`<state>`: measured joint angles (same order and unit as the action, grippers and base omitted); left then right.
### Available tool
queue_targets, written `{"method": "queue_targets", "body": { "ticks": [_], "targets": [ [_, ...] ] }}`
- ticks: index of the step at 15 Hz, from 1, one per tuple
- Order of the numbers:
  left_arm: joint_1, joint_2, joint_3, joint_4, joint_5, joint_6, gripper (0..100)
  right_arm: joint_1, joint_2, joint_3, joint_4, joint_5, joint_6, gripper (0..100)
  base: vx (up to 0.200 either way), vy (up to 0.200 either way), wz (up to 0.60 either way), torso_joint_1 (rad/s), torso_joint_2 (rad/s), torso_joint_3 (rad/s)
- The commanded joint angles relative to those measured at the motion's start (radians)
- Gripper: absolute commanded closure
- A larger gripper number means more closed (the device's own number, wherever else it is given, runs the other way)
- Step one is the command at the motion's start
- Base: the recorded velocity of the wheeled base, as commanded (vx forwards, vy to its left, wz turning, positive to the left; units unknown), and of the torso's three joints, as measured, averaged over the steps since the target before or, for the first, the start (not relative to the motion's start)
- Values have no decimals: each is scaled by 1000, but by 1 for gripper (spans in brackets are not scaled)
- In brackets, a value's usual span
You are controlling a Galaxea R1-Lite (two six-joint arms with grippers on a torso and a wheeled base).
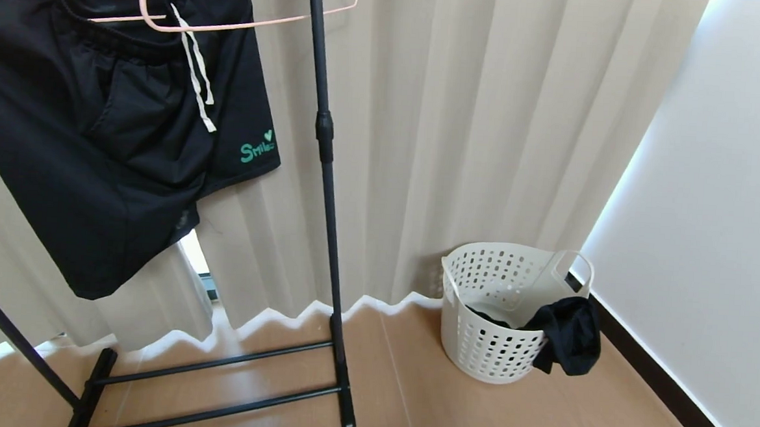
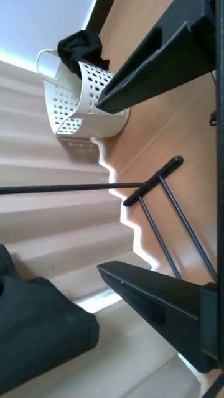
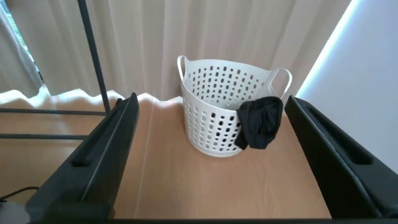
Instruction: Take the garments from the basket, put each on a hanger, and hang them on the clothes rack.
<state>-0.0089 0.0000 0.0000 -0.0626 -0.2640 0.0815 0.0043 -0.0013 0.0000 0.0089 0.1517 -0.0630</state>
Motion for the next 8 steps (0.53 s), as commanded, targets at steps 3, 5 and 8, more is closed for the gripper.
{"method": "queue_targets", "body": {
  "ticks": [3, 5, 8],
  "targets": [
    [0, 2, 0, 0, 0, 0, 0, 0, 1, 0, 0, 0, -1, 0, 0, -200, 0, 4, 2, 4],
    [0, 2, 0, 0, 0, 0, 0, 0, 1, 0, 0, 0, -1, 0, 200, -100, 0, 7, 5, 5],
    [0, 2, 0, 0, 0, 0, 0, 0, 1, 0, 0, 0, -1, 0, 200, 0, -200, 4, 1, 1]
  ]
}}
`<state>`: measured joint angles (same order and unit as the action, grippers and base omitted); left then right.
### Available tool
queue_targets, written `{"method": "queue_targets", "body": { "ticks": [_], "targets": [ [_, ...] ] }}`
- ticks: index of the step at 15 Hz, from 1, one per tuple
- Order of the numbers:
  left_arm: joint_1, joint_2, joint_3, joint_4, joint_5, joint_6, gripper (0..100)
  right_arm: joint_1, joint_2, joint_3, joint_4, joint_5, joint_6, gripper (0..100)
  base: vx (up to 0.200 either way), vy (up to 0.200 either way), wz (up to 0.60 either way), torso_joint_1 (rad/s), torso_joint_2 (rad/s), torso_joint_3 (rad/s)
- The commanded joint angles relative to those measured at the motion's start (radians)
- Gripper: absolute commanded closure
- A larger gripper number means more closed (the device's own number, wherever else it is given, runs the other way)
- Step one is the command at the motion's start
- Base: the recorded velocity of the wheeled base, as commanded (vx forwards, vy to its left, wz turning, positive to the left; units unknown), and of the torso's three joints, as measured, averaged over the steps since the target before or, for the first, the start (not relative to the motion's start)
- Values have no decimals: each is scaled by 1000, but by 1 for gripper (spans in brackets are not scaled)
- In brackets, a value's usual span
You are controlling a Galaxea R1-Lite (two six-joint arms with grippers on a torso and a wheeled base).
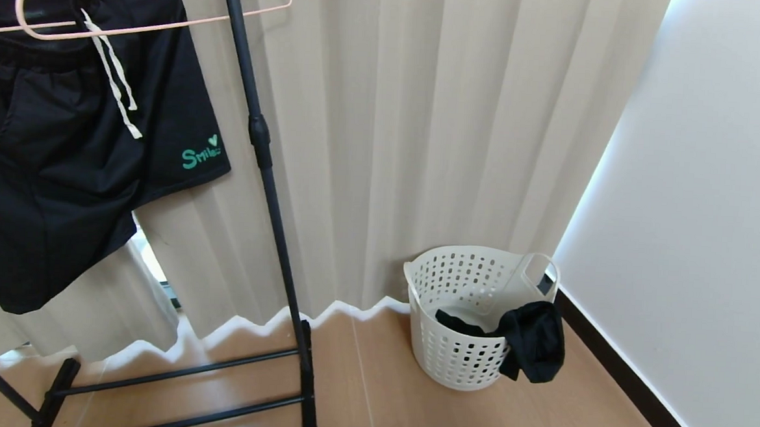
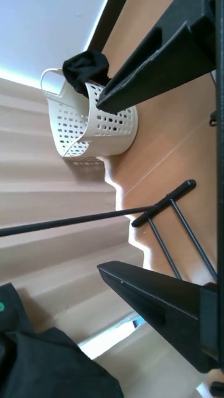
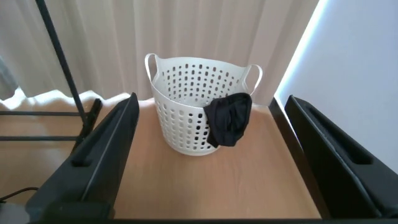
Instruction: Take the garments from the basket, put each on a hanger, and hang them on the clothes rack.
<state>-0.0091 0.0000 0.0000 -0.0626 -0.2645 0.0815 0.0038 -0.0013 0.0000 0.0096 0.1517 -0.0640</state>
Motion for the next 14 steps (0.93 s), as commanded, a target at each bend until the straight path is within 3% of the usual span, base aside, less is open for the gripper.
{"method": "queue_targets", "body": {
  "ticks": [1, 2, 8, 11, 14],
  "targets": [
    [0, 2, 0, 0, 1, 0, 0, 1, 1, 0, 0, 0, 0, 0, 200, 0, -600, -2, 2, 7],
    [0, 2, 0, 0, 1, 0, 0, 1, 1, 0, 0, 0, 0, 0, 200, -200, 0, 7, -2, -2],
    [0, 2, 0, 0, 1, 0, 0, 1, 1, 0, 0, 0, -2, 0, 0, -200, 0, 5, 2, 2],
    [0, 2, 0, 0, 1, 0, 0, 1, 1, 0, 0, 0, -2, 0, 0, -200, -600, 1, 4, 4],
    [0, 2, 0, 0, 1, 0, 0, 1, 1, 0, 0, 0, -2, 0, 200, 0, 0, 1, 4, 1]
  ]
}}
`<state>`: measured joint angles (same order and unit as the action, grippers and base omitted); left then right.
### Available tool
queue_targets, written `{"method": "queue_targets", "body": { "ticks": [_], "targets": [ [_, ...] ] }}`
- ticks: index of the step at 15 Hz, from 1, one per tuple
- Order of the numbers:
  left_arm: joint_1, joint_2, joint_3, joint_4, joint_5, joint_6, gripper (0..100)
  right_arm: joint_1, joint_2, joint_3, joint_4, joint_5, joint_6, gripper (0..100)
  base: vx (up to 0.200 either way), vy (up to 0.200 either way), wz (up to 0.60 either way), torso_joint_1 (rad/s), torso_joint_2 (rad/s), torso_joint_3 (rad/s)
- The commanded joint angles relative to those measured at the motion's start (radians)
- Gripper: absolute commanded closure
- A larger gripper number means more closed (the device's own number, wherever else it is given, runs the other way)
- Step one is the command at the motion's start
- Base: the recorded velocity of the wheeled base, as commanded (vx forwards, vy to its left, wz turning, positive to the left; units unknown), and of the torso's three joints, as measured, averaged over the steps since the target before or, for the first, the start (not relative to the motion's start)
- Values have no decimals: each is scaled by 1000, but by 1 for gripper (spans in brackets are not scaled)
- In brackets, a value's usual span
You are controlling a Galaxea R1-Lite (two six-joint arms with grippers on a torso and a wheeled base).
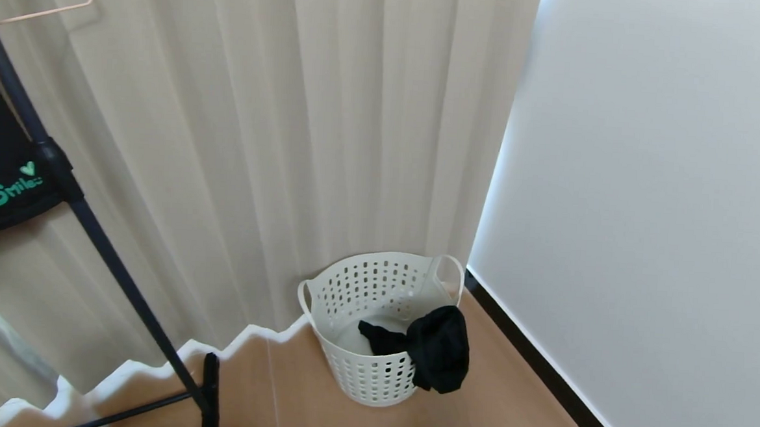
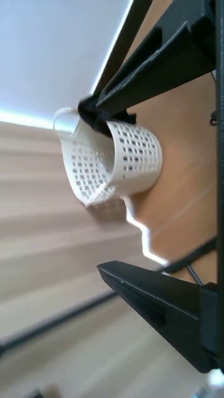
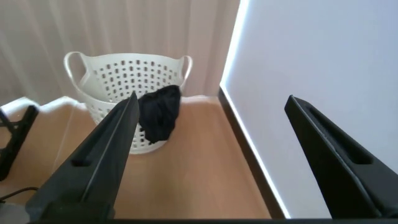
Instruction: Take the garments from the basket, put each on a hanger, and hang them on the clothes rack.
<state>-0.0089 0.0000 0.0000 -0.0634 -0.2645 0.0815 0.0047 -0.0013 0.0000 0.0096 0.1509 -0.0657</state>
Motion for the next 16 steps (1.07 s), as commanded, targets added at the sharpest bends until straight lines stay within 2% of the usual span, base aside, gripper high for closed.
{"method": "queue_targets", "body": {
  "ticks": [1, 5, 16],
  "targets": [
    [0, 2, 0, 1, 1, 0, 0, 0, 1, 0, 0, 1, 0, 0, 200, 0, 0, -2, 2, 7],
    [0, 2, 0, -1, 1, 0, 0, 0, 1, 0, 0, 1, 0, 0, 200, 0, 0, 0, 4, 10],
    [0, 2, 0, -1, 5, -3, 0, 0, 1, 0, 0, 1, 0, 0, 0, 0, 0, -1, 1, -5]
  ]
}}
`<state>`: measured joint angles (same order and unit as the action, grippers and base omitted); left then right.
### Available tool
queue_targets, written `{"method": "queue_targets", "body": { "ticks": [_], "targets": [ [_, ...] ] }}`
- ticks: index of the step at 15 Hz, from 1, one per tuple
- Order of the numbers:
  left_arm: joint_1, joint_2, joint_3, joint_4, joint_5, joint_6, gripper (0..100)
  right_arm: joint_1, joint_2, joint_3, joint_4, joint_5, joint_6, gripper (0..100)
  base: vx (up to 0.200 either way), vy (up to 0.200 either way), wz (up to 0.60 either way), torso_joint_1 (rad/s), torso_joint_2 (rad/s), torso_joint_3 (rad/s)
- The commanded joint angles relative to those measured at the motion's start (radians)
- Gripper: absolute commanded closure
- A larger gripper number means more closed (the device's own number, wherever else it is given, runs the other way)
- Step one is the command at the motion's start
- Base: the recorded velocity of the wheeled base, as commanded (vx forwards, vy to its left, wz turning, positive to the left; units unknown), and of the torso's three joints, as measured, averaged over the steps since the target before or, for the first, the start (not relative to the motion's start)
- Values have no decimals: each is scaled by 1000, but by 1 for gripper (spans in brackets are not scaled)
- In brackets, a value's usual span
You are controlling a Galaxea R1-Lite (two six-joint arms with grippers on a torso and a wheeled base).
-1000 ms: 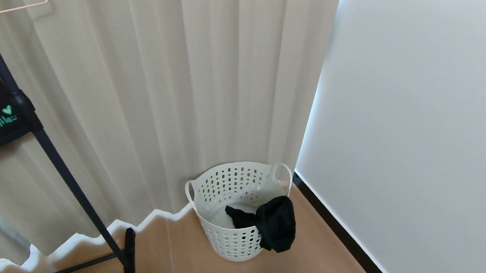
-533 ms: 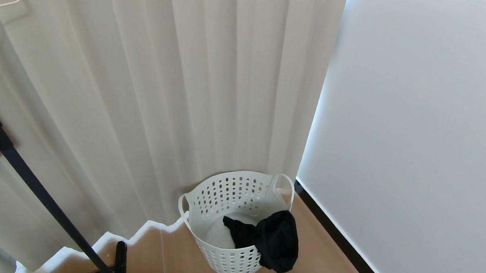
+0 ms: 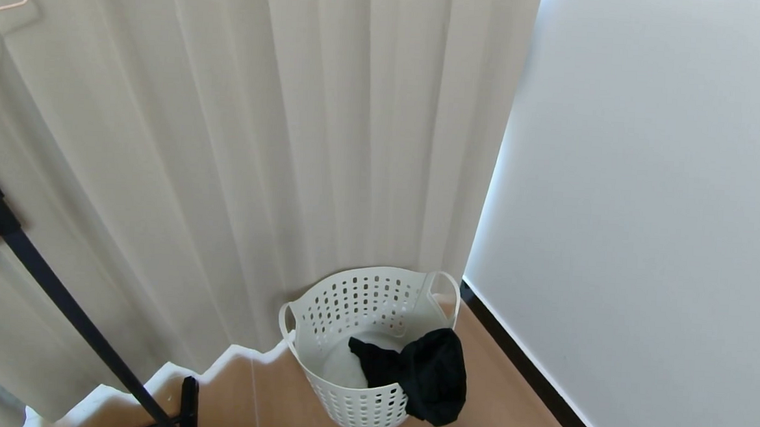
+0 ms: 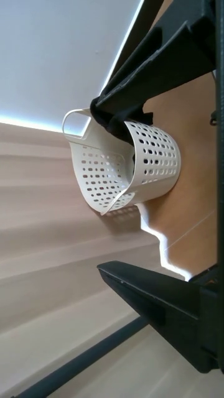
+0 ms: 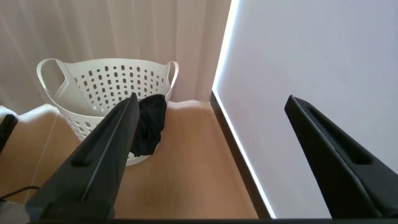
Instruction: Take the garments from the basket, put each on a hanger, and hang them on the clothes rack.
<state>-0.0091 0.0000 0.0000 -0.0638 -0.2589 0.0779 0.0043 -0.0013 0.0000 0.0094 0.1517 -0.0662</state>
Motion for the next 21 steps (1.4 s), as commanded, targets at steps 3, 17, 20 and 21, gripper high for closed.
{"method": "queue_targets", "body": {
  "ticks": [3, 17, 20, 21],
  "targets": [
    [0, 2, 0, -1, 0, 0, 0, 0, 1, 0, 0, 0, 0, 0, 0, 0, 0, 4, 4, -147],
    [0, 2, 0, -1, 1, 0, 0, 0, 1, 0, 0, 0, 0, 0, 0, 0, 0, 4, 4, -198],
    [0, 2, 0, -1, 0, 0, 0, 0, 1, 0, 0, 0, 0, 0, 0, 0, 0, -2, 3, -73],
    [0, 2, 0, -1, 0, 0, 0, 0, 1, 0, 0, 0, 2, 0, 0, 0, 0, 0, 0, 0]
  ]
}}
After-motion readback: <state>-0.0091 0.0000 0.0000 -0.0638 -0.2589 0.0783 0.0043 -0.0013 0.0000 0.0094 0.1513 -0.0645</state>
